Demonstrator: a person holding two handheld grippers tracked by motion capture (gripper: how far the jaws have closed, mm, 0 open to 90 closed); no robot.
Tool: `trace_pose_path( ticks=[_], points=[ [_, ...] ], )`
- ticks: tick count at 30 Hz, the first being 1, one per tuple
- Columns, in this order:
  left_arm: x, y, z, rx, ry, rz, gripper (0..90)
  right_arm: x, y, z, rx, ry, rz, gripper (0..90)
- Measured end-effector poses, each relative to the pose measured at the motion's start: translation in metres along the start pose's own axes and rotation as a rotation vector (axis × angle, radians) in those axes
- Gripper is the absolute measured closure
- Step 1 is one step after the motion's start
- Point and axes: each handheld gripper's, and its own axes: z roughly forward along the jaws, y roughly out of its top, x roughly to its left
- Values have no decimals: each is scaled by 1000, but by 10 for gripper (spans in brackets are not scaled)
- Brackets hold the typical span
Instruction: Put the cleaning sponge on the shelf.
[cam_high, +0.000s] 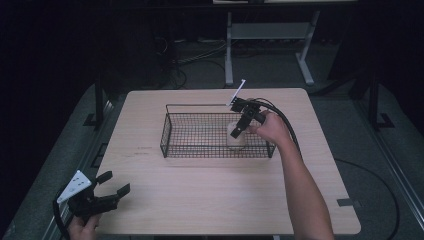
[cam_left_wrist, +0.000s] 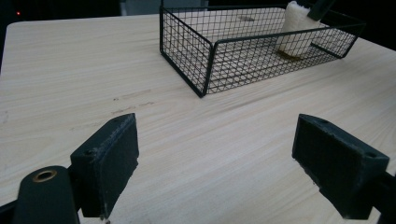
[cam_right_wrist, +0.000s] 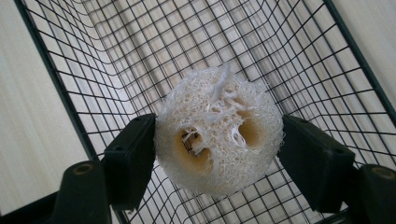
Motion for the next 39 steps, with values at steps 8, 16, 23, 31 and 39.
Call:
trace_pose_path(
  ticks=[8,16,23,31,39],
  points=[
    [-1,1,0,2,2,8,138,2,1,2,-3,1,-7,279],
    [-1,1,1,3,-2,11,138,2,-1,-2,-7,-2,-3,266],
    [-2,1,1,4,-4,15,138,3,-2,-9,-21,-9,6,184],
    [-2,1,1,3,-5,15,138,9,-17,-32,-89,-3,1,182],
    [-4,1,1,2,-10,14,138,15,-40,-49,-112,4,7,183]
  ],
)
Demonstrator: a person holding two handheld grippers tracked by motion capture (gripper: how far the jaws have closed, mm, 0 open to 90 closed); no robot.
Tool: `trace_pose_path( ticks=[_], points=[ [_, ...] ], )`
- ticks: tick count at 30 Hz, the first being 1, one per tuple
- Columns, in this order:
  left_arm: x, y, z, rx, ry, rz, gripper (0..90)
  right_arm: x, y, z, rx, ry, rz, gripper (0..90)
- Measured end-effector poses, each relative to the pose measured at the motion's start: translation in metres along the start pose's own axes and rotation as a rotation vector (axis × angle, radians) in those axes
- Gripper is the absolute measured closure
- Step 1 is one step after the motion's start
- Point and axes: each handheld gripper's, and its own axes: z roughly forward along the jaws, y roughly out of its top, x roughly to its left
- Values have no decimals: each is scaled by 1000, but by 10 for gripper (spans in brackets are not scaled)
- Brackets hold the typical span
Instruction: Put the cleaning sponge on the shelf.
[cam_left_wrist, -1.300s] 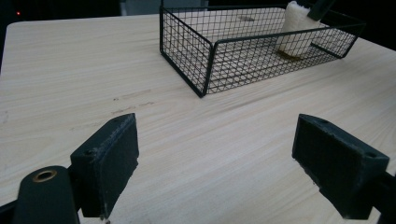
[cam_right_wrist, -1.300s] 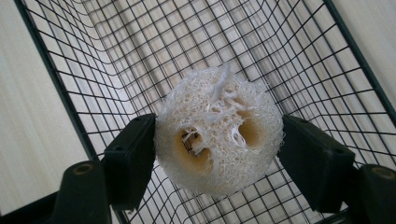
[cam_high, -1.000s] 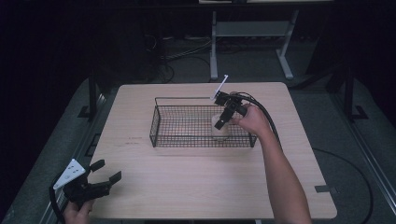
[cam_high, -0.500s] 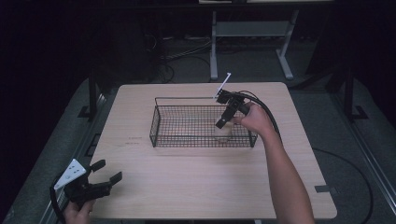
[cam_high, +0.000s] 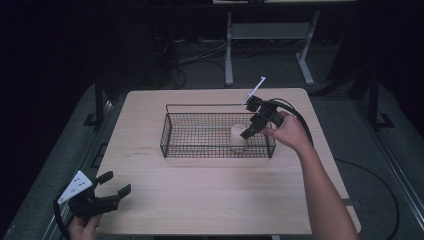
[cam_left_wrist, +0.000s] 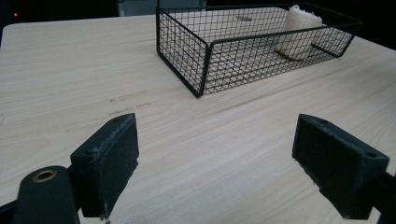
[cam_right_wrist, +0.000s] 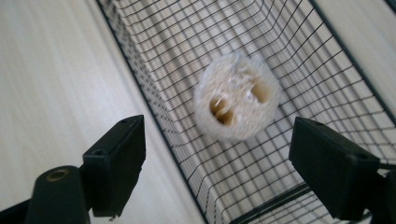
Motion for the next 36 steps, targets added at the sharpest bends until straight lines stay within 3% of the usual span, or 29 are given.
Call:
trace_pose_path(
  ticks=[15,27,36],
  points=[
    [-1,0,0,4,2,3,138,17,-31,-26,-8,7,-16,188],
    [-3,-1,2,7,-2,0,138,30,-51,-32,-17,2,-28,186],
    [-6,-1,5,10,-6,1,138,41,-66,-27,-21,9,-45,182]
  ],
)
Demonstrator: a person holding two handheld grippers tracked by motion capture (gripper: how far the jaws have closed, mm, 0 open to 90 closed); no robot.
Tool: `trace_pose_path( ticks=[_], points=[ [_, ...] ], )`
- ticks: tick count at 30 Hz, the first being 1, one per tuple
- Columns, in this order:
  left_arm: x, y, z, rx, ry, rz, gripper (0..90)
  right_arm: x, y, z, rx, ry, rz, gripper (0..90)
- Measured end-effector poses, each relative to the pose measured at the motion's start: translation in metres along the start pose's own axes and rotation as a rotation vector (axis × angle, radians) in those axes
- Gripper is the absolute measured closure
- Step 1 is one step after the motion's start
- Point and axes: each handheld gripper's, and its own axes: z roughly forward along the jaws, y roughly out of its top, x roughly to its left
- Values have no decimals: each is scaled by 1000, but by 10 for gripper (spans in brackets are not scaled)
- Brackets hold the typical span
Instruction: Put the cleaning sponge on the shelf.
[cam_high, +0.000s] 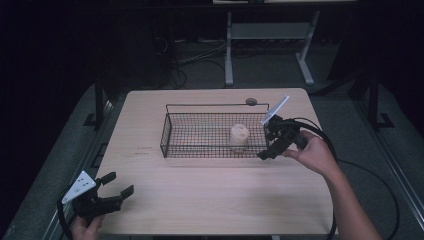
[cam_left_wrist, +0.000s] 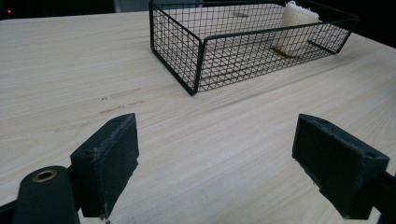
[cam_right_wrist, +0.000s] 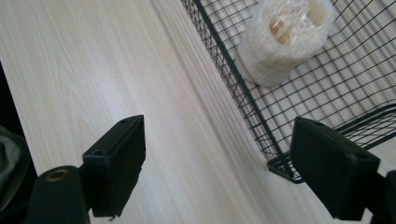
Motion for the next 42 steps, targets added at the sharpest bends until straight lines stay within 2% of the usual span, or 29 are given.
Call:
trace_pose_path(
  ticks=[12,24,42],
  points=[
    [-2,0,1,13,4,12,138,8,-23,5,-12,12,11,182],
    [-2,0,1,13,4,16,138,13,-51,6,-20,11,45,182],
    [-2,0,1,13,9,13,138,21,-81,7,-28,-7,65,181]
  ],
)
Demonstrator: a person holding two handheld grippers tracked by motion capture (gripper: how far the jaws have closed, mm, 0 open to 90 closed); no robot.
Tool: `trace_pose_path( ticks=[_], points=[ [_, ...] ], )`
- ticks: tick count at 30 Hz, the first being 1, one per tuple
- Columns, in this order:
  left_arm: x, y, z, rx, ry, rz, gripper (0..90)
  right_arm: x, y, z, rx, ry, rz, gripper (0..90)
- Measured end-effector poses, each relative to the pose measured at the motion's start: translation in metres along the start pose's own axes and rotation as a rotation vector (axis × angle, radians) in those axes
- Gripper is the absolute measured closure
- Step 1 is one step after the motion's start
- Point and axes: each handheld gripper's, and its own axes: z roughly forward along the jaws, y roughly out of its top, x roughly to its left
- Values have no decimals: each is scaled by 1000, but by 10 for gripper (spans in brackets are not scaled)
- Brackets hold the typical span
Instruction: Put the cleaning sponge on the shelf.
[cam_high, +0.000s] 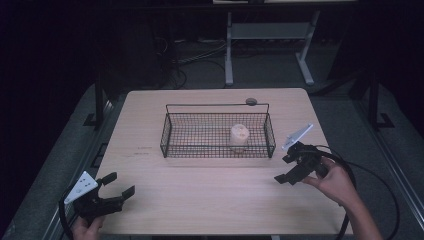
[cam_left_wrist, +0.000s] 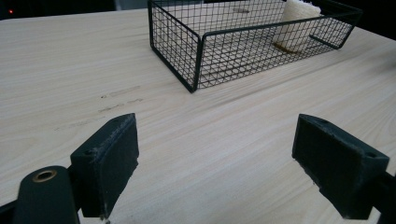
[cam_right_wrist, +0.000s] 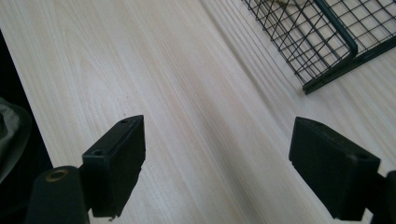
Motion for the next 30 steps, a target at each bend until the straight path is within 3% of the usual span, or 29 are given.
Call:
trace_pose_path(
  ticks=[13,30],
  points=[
    [0,0,0,-1,-1,2,138,4,-19,1,-11,3,31,181],
    [-1,0,0,8,15,21,138,13,-30,1,-14,-2,21,178]
  ],
)
